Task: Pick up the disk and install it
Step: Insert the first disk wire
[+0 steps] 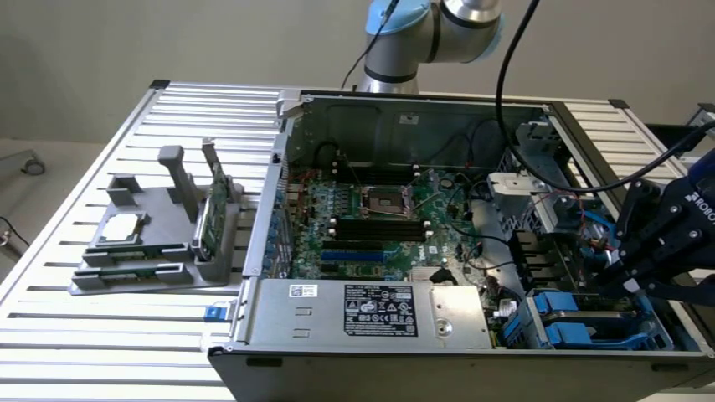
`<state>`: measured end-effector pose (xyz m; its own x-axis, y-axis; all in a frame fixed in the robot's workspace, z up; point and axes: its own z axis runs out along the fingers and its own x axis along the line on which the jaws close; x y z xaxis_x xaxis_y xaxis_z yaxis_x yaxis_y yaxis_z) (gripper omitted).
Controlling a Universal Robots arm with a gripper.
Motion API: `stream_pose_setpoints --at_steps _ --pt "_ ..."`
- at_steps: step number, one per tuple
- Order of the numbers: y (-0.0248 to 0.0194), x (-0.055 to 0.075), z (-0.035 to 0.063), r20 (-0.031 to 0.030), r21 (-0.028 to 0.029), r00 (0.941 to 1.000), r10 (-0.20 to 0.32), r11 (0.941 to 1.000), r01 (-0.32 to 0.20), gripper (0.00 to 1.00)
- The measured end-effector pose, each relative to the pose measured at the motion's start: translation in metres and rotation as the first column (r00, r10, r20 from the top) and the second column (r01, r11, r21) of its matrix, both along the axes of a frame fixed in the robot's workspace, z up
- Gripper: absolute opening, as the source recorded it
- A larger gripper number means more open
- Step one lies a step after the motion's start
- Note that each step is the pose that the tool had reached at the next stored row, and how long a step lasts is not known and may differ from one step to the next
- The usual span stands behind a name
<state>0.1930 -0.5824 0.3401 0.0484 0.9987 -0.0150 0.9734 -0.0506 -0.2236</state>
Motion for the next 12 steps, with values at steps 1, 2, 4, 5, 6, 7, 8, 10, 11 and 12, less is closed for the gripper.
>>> stream_pose_setpoints --at_steps 1,2,4,5,6,7,8,10,11,12 --pt "0.0002 0.0 -0.0003 0.002 -0.0006 1.0 0.0 1.0 0.0 0.16" --pt "0.0003 0.0 -0.0007 0.0044 -0.0011 1.0 0.0 1.0 0.0 0.16" --pt "0.0004 0.0 -0.0013 0.0097 -0.0024 1.0 0.0 1.0 0.0 0.16" --pt "0.0005 0.0 -0.0014 0.012 -0.0031 0.9999 0.0 1.0 0.0 0.16" --pt "0.0005 0.0 -0.0016 0.0142 -0.004 0.9999 0.0 1.0 0.0 0.16" --pt "0.0006 0.0 -0.0018 0.0164 -0.0048 0.9999 0.0 1.0 0.0 0.16" --pt "0.0006 0.0 -0.0021 0.0184 -0.0054 0.9998 0.0 1.0 0.0 0.16" --pt "0.0006 0.0 -0.0025 0.0206 -0.0064 0.9998 0.0 1.0 0.0 0.16" --pt "0.0006 0.0 -0.0027 0.0211 -0.0069 0.9998 0.0 1.0 0.0 0.16" --pt "0.0006 0.0 -0.0029 0.0214 -0.0073 0.9998 0.0 1.0 0.0 0.16"
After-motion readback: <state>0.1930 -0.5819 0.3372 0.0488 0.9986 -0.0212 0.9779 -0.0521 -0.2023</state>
